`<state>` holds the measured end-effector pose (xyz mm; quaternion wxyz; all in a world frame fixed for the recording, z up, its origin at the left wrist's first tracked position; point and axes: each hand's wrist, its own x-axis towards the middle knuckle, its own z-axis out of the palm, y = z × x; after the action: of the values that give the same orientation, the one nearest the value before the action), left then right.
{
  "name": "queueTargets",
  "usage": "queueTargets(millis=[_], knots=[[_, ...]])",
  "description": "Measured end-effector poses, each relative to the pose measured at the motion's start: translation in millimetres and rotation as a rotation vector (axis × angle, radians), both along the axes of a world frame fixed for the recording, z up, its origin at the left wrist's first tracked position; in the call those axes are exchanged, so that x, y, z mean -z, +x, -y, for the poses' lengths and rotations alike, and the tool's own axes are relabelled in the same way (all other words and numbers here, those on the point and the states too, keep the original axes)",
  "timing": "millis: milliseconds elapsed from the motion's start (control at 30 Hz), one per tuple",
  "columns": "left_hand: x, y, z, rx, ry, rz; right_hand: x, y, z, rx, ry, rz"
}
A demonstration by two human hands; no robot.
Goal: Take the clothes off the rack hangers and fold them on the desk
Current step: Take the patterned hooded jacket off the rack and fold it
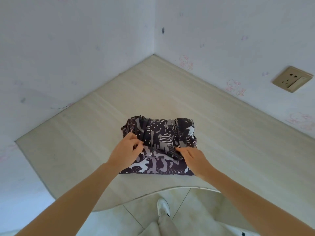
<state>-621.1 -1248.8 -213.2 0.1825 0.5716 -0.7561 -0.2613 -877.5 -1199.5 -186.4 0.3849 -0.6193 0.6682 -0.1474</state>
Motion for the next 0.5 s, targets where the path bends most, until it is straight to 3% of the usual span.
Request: queueTargets(millis=[100,167,267,367,433,500], knots=[[9,-12,-9,-0.239,-0.002,-0.101,8,10,6,0.289,0.091,0.07],[14,-18,-15,-0.323,-0.031,-0.089,12,11,12,0.345,0.141,0.034],[20,-20,-24,-0.415,0.035,-0.076,25,6,17,0.26,0.18,-0.214],[23,-17,-25,-0.617,0.224,-0.133,35,-3,15,0.341,0.287,-0.356],[27,-13,-24,-0.709,0.361,-0.151,38,-8,13,0.451,0.369,-0.332],[32,-8,-21,-0.728,0.463,-0.182,43,-14,13,0.579,0.453,-0.162]])
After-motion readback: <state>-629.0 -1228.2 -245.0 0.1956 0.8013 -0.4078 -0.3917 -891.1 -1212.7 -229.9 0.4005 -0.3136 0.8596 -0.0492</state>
